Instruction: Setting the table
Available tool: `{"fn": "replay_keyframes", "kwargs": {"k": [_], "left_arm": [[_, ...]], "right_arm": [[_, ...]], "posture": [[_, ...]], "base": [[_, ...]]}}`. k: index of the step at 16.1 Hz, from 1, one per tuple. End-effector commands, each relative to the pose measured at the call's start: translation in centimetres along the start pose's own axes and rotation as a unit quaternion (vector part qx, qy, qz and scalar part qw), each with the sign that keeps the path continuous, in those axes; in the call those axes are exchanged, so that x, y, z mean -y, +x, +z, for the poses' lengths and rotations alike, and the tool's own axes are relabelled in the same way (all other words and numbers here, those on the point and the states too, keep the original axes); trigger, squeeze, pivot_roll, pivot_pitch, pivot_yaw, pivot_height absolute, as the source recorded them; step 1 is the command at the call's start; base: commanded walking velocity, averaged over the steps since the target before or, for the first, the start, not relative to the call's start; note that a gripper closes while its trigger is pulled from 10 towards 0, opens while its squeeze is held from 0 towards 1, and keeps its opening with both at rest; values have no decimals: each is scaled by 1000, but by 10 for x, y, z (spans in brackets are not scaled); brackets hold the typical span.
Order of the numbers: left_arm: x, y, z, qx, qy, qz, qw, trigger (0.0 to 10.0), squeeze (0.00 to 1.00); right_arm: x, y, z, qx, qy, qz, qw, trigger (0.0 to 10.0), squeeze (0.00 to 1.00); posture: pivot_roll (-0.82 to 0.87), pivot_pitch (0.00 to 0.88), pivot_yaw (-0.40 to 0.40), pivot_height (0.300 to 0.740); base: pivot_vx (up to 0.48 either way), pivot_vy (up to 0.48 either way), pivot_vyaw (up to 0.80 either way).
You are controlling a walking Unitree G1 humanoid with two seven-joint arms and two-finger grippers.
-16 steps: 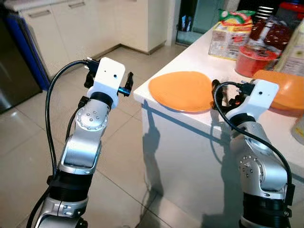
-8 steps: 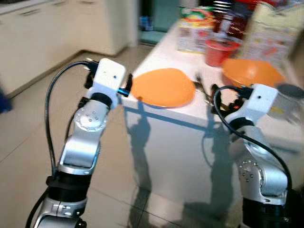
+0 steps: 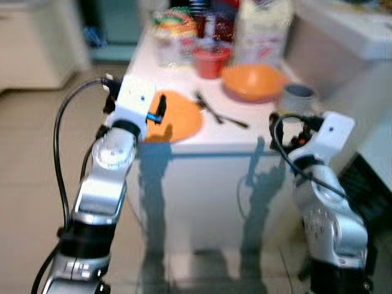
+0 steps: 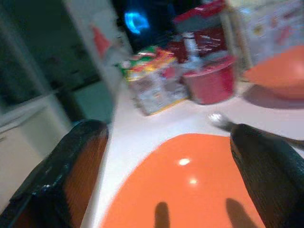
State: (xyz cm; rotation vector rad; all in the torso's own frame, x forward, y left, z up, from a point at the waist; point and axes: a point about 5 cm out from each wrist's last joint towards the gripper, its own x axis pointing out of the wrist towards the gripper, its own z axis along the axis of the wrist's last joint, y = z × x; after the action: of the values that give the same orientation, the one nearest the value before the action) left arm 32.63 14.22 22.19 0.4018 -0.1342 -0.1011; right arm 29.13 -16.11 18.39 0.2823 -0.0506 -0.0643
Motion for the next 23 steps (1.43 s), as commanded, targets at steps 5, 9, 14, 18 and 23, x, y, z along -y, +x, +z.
{"fn": "replay_keyframes", "kwargs": {"k": [5, 9, 14, 18, 23], "left_arm": [[-4, -1, -1, -4, 2, 4, 1000, 10000, 0], [-6, -2, -1, -5, 1, 8, 1000, 10000, 0], [-2, -5, 3, 11, 32, 0, 999, 10000, 0], [1, -10, -5, -5, -25, 16, 1000, 10000, 0], [9, -10, 1, 20, -39, 4, 999, 10000, 0]], "right_arm": [[0, -1, -3, -11, 8, -1, 1000, 10000, 0], [0, 0, -2, -12, 8, 3, 1000, 10000, 0], [-2, 0, -1, -12, 2, 12, 1000, 10000, 0], [-4, 3, 0, -26, -21, 45, 998, 10000, 0], [-5, 12, 4, -39, -59, 73, 995, 10000, 0]], "posture": [[53, 0, 12, 740], [57, 0, 0, 740], [45, 0, 8, 740], [36, 0, 8, 740], [30, 0, -3, 740]], "base": [[0, 472, -711], [0, 472, -258], [0, 36, 0], [0, -240, 0], [0, 0, 0]]}}
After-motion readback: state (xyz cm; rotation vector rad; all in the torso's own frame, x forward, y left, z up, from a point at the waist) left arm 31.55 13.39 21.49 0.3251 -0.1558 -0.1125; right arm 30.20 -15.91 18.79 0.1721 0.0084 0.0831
